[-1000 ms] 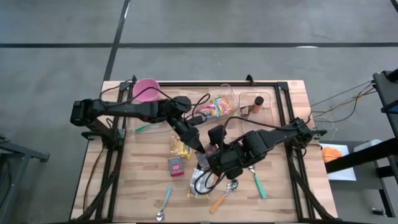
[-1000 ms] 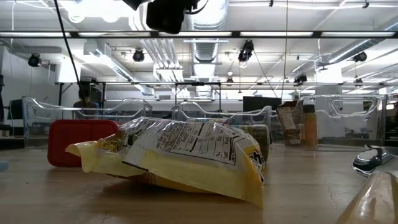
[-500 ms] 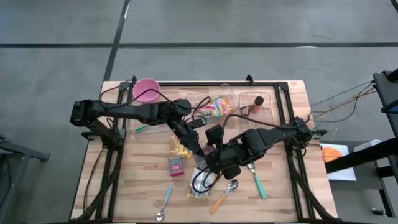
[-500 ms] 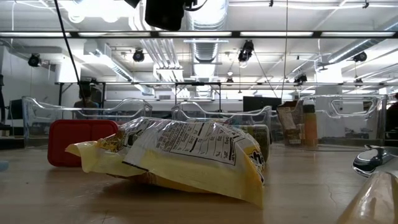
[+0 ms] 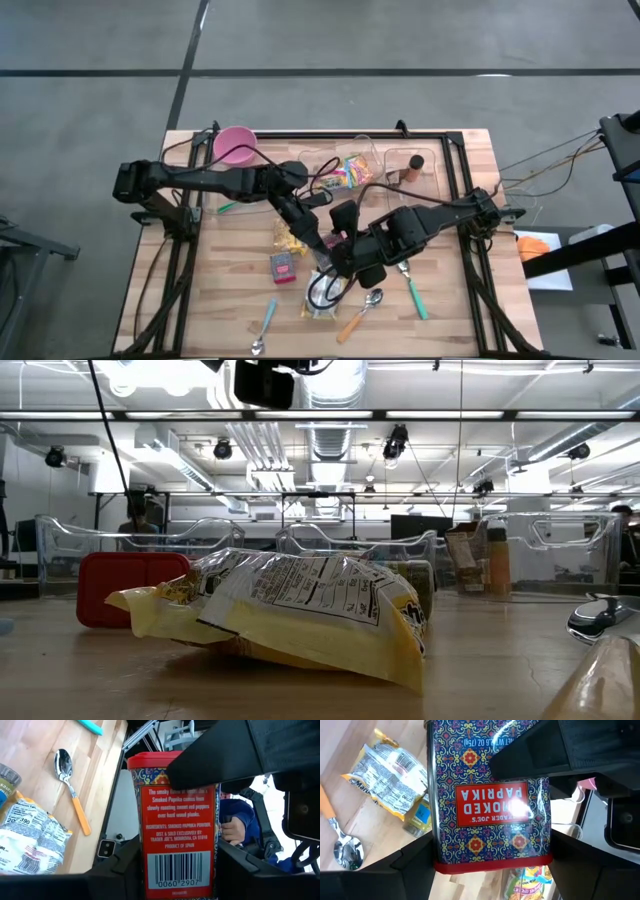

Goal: Pick & Place Food Item
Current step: Put the red seasoning can into the right transparent bin

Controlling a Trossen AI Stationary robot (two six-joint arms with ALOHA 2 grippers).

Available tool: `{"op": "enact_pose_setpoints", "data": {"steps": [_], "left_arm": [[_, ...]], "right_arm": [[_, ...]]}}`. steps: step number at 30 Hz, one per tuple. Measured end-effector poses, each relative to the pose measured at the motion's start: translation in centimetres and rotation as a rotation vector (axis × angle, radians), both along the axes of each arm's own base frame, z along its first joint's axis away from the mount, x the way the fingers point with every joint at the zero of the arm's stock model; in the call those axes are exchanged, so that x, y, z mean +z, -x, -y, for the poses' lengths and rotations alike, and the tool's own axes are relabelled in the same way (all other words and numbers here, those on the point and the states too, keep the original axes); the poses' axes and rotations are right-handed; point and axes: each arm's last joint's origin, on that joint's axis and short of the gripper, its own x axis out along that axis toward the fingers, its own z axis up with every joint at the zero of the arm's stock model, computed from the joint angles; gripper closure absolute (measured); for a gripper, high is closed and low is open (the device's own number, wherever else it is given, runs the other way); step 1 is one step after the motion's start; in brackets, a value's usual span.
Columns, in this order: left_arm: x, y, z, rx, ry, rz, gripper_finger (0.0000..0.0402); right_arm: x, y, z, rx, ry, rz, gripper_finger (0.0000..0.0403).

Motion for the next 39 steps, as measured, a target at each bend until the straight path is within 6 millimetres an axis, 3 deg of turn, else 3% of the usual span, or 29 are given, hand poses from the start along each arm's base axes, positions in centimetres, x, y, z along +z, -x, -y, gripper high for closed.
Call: {"op": "enact_pose_setpoints", "data": {"steps": [9,16,29,39], "left_arm": [[0.0,0.0,0.0,-0.009,-0.005,0.010,0.0223],[0.1,0.0,-0.1,-0.013,0.000,0.015,0.0223],[1.8,1.1,-2.0,0.007,-0.065,0.117,0.0223],[4.5,3.7,-4.4,0.098,-0.196,0.248,0.0223]], "right_arm": [[0.0,-0.1,0.0,-0.008,-0.003,0.010,0.0096],[0.1,-0.1,0.0,-0.118,-0.042,0.044,0.0015],[0.9,0.4,0.4,-0.353,-0.119,0.152,0.0068],[3.6,2.4,1.1,-0.573,-0.243,0.344,0.0072]]}}
